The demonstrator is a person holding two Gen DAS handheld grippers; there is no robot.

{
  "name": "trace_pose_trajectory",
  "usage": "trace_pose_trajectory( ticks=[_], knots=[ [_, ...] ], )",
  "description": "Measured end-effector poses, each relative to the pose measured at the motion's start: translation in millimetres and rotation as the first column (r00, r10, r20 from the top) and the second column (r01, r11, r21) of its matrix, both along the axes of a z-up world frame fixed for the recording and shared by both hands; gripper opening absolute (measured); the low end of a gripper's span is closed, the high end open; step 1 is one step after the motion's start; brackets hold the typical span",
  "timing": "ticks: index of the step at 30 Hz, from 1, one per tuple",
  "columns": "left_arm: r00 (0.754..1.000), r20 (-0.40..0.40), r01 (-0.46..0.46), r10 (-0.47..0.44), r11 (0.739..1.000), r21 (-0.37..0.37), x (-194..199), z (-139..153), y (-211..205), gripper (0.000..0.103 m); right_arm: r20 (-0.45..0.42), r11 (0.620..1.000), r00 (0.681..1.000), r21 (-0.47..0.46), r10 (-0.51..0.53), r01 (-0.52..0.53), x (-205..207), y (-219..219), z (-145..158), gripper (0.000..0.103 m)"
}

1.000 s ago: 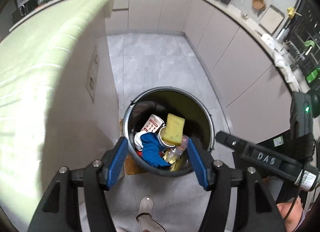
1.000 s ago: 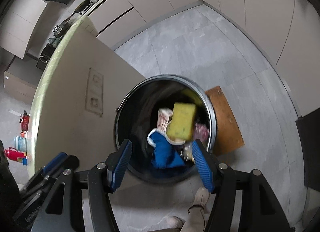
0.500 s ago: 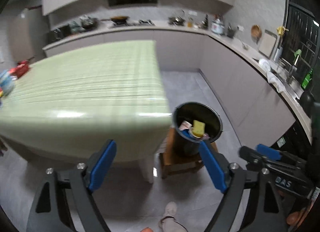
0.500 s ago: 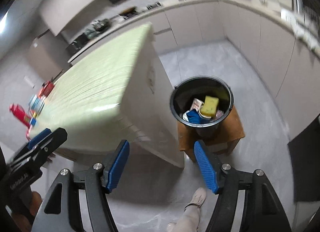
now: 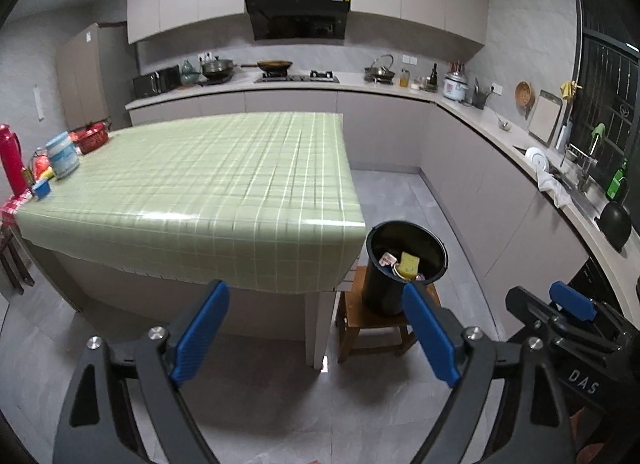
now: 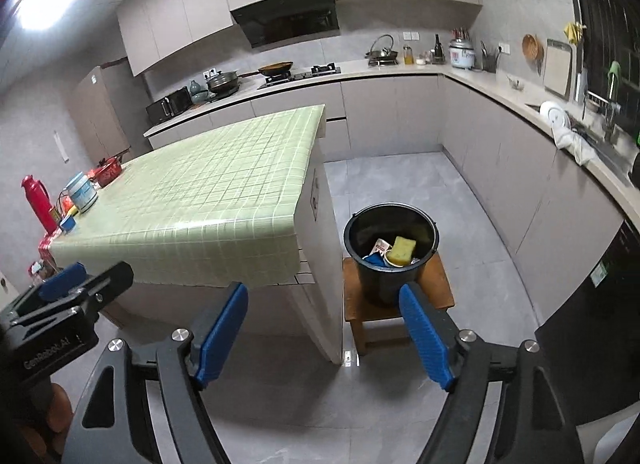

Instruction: Collect trash

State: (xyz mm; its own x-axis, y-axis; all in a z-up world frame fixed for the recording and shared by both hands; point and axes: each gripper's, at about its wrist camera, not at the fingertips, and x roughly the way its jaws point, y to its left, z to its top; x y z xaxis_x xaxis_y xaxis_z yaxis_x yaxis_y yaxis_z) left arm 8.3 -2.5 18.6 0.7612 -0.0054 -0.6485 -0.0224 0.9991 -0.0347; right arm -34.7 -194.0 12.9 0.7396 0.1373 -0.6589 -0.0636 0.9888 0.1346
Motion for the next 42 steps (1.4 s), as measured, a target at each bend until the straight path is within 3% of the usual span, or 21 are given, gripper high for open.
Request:
trace_pose_trajectory(
  ticks=[14, 42],
  knots=[
    [1.000, 0.011, 0.000, 0.000, 1.000, 0.005, -24, -2, -49, 0.091, 0.017, 0.999, 0.999, -0.003, -0.037, 0.037, -11, -48, 16, 0.080],
    [0.999, -0.022, -0.029, 0.029, 0.999, 0.022, -27, -3, -56, 0.091, -0.011, 0.999, 1.000, -0.029, -0.019, 0.018, -8, -46, 11, 0.080]
  ],
)
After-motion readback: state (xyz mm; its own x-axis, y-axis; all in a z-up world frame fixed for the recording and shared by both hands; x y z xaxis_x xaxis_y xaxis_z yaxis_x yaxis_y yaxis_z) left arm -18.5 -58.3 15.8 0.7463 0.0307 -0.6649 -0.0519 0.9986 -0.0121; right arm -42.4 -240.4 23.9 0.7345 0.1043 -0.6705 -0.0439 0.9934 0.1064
